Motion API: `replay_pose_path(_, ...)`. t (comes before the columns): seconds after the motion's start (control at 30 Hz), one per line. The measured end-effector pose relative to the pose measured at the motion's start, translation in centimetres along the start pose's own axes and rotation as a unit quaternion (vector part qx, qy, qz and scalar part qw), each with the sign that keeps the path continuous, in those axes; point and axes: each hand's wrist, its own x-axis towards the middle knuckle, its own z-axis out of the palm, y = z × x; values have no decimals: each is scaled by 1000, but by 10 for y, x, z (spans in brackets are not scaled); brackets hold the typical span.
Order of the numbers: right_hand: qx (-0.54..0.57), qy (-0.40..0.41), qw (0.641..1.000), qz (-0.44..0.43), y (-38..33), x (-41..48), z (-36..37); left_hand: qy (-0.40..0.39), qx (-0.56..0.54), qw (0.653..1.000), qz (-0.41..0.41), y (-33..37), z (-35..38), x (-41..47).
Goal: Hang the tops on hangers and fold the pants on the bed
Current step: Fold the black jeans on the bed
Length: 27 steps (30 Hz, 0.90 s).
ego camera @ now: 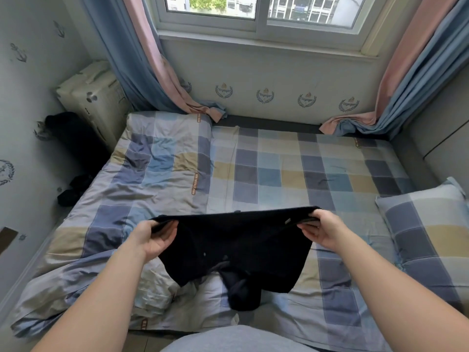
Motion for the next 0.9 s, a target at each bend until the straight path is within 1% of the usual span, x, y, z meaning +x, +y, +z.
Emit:
replay_pose_path(0.07,4,-19,999,-42,-23,-2,7,-31,5,999,31,15,18,-6)
replay_pose_path(0.2,-57,-62,984,-157,-78,-12,17,-104,52,989,95,48,58,-22)
replay_pose_path(0.3,-97,-45,963,-246,-124,-29,26,-139,93,973,159,73,94,-39)
replay_pose_path(0.47,-152,-20,913,-378,-209,-72,45,-165,143,938,270,117,165,-77)
replay_pose_path(0.6,-164,12,861,-482,-281,-120,56,-198,156,903,349,152,220,-123)
replay_pose_path(0.63,-175,21,851,-495,-293,-128,56,-201,161,896,363,156,228,-133)
replay_pose_path(0.77,-231,88,785,-568,-355,-184,52,-212,186,847,451,185,274,-193)
replay_pose_path(0.83,-263,150,741,-599,-383,-215,48,-218,201,815,497,201,293,-224)
replay_pose_path(0.9,-303,240,679,-624,-404,-245,44,-217,212,784,542,214,310,-253)
